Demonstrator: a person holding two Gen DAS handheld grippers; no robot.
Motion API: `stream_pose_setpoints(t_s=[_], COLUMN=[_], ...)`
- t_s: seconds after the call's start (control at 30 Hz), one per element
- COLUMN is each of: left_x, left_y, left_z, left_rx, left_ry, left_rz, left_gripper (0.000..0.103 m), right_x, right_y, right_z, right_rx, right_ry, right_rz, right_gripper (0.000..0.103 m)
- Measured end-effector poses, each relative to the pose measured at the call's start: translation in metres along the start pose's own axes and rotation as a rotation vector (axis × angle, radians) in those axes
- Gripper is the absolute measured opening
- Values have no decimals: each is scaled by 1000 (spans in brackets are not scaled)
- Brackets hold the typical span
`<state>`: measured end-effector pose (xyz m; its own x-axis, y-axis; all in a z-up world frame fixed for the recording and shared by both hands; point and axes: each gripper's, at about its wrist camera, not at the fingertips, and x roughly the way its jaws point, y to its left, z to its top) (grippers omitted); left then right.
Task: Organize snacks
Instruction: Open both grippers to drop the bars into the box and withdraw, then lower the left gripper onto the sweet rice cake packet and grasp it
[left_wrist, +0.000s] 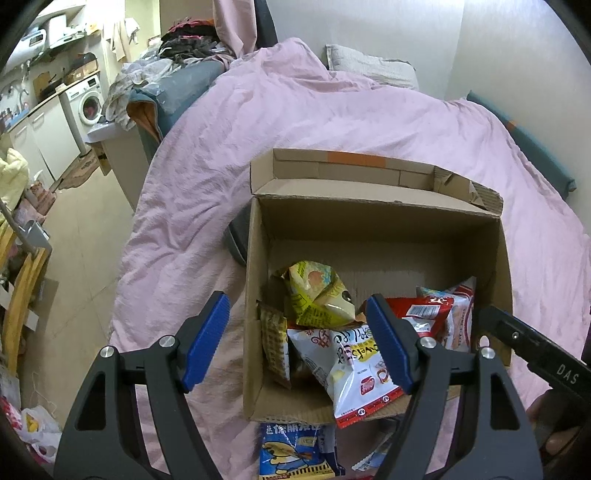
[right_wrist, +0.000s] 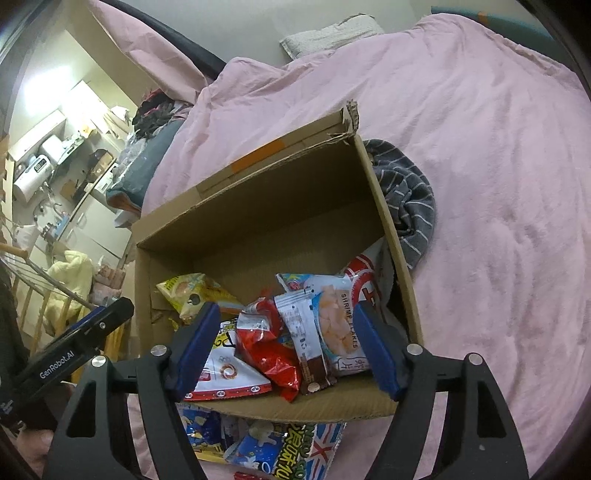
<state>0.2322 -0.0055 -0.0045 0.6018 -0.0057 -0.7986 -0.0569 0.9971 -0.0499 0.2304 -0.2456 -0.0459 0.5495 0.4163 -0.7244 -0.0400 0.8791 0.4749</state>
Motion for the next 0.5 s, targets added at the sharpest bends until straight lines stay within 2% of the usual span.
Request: stream_pose_setpoints(t_s=[0.23,0.3,0.4,0.5], left_x=[-19,-26,-37,-50], left_y=[7,9,13,18], left_z=[-8,-10,-11,-16], left_rx=[-5,-4,1,0], left_ry=[-50,-64,-82,-105], left_rz=[-43,-44,-56,-48], left_gripper=[74,74,84,86], right_x=[-22,-29,-42,-53], right_y=[7,8,9,10], right_z=[-2,-4,-10,-16], right_rx=[-8,-4,4,2], right_ry=[-36,-43,-51,-58], right_rz=[26,35,46,46], right_gripper=[77,80,84,87])
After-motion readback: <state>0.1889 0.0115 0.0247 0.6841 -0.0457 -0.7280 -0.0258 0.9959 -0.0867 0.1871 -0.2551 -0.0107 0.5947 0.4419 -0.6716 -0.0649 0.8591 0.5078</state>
